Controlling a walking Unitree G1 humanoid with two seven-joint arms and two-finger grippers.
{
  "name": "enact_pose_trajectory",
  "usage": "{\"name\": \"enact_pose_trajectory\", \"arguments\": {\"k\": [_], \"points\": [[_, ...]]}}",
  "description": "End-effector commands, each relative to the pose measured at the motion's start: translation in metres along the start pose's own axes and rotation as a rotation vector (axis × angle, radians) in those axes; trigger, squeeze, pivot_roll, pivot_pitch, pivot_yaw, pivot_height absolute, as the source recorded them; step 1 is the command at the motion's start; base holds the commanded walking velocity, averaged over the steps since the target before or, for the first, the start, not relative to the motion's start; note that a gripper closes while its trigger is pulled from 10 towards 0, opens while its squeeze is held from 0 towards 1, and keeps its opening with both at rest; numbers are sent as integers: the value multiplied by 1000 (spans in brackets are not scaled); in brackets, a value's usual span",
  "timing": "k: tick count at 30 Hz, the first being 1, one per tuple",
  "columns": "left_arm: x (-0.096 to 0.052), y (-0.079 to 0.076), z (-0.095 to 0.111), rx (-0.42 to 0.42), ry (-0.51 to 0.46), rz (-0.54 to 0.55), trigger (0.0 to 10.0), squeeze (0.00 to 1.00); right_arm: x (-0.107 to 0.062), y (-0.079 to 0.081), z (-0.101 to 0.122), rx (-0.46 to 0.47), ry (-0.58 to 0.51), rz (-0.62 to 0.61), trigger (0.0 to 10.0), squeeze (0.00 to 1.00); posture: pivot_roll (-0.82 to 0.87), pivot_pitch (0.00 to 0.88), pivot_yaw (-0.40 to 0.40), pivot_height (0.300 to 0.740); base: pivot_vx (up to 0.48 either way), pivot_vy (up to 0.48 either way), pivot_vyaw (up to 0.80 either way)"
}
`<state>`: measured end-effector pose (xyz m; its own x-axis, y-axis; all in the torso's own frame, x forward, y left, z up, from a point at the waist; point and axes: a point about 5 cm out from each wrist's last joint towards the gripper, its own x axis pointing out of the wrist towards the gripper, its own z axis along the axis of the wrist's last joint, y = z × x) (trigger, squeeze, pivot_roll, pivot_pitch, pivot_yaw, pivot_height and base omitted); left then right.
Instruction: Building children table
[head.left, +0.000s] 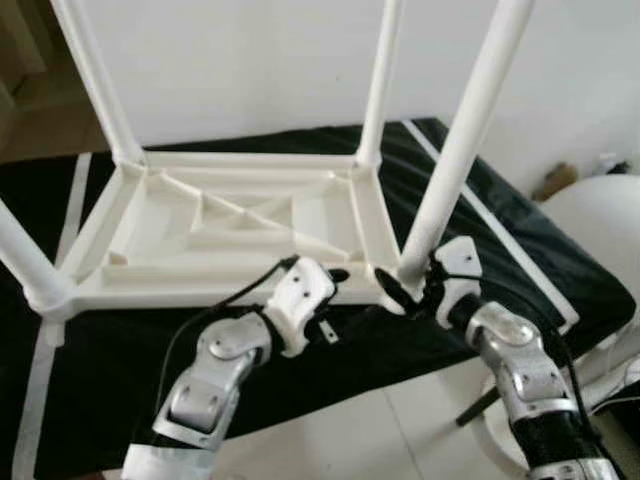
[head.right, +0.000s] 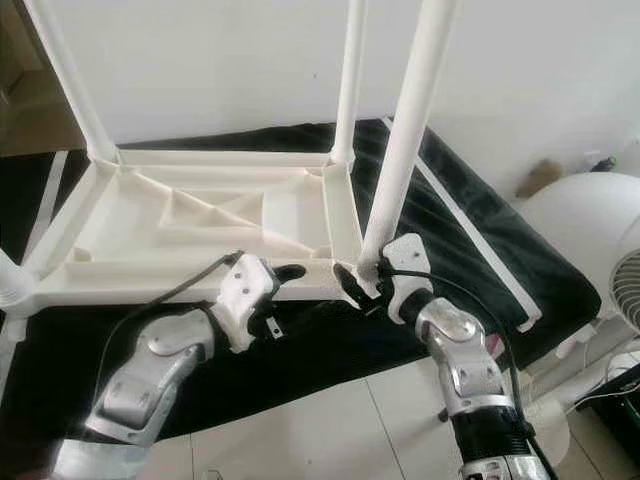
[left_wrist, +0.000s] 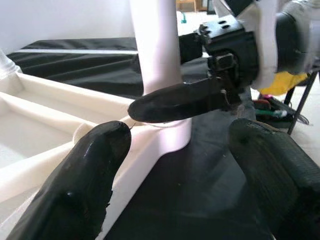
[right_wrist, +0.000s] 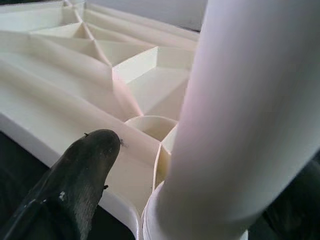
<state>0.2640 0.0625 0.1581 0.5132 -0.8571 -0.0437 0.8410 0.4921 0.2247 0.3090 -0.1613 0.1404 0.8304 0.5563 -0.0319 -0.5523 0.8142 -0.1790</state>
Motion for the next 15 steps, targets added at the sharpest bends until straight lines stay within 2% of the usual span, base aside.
{"name": "enact_pose_trajectory", "arguments": {"k": [1, 8, 10, 11, 12, 13, 15], "points": [[1, -9, 2, -6, -9, -86, 10000, 0, 1, -1, -2, -9, 8, 19, 10000, 0, -29, 0, -21, 740, 0, 0, 0], [1, -10, 5, -35, -6, -103, 10000, 0, 12, -4, -6, -54, 43, 84, 10000, 0, -22, 6, -27, 740, 0, 0, 0], [0, -9, 5, -32, -5, -95, 10000, 0, 13, -6, -6, -65, 46, 90, 9725, 0, -19, 10, -29, 740, 0, 0, 0], [0, -9, 5, -32, -5, -92, 10000, 0, 13, -7, -6, -64, 44, 89, 1412, 0, -18, 13, -29, 740, 0, 0, 0], [0, -9, 5, -32, -5, -92, 10000, 0, 13, -7, -6, -64, 44, 89, 1412, 0, -18, 13, -29, 740, 0, 0, 0], [0, -8, 5, -32, -5, -90, 10000, 0, 14, -8, -7, -62, 42, 88, 0, 0, -17, 13, -30, 740, 0, 0, 0], [0, -8, 5, -32, -5, -88, 10000, 0, 13, -9, -7, -68, 42, 86, 0, 0, -15, 15, -31, 740, 0, 0, 0]]}}
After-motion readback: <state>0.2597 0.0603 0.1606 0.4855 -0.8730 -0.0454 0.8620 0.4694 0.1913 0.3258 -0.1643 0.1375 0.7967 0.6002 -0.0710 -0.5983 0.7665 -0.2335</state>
